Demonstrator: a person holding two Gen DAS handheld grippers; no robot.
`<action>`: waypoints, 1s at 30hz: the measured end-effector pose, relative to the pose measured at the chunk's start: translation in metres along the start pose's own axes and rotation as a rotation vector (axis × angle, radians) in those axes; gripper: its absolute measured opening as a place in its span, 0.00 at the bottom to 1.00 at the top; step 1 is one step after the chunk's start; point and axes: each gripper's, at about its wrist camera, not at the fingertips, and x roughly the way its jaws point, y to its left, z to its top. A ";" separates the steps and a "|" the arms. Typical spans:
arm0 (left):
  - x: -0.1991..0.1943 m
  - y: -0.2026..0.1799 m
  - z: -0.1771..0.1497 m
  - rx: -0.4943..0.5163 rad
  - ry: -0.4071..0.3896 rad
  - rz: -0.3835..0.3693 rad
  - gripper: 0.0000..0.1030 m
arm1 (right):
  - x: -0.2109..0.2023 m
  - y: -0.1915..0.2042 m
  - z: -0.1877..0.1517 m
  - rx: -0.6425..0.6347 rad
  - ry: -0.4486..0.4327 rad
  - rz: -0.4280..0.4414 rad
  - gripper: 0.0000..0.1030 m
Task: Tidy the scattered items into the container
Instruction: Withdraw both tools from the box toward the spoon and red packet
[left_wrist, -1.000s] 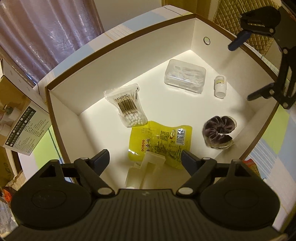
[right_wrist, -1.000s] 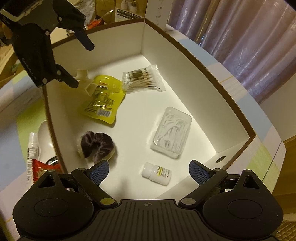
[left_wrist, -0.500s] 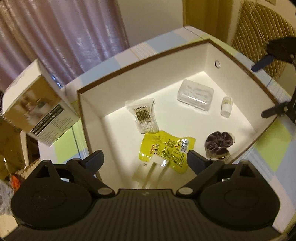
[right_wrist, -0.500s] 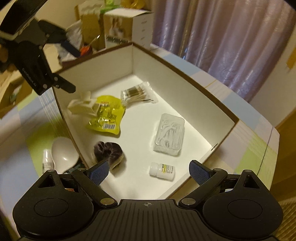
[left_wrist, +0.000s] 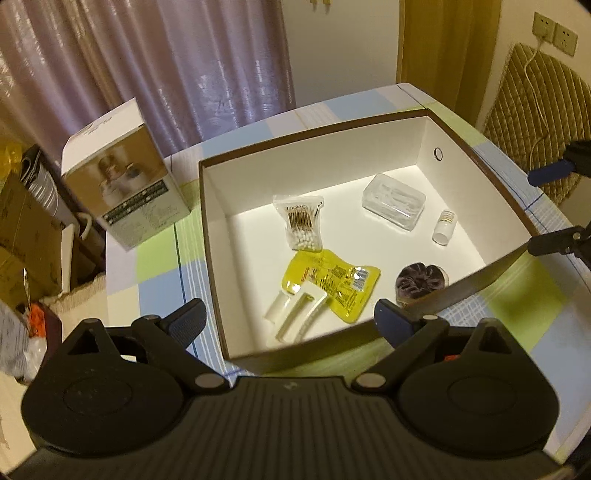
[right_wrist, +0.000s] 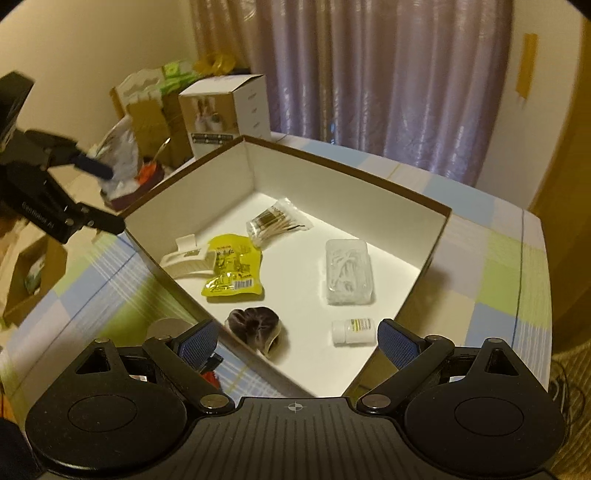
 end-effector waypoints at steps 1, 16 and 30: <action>-0.003 -0.001 -0.004 -0.003 0.000 0.006 0.93 | -0.002 0.001 -0.003 0.010 -0.004 -0.003 0.95; -0.027 -0.025 -0.039 -0.053 -0.003 0.028 0.95 | -0.017 0.022 -0.033 0.159 -0.009 -0.011 0.95; -0.022 -0.032 -0.071 -0.058 0.002 0.030 0.96 | -0.009 0.038 -0.064 0.254 0.022 -0.026 0.95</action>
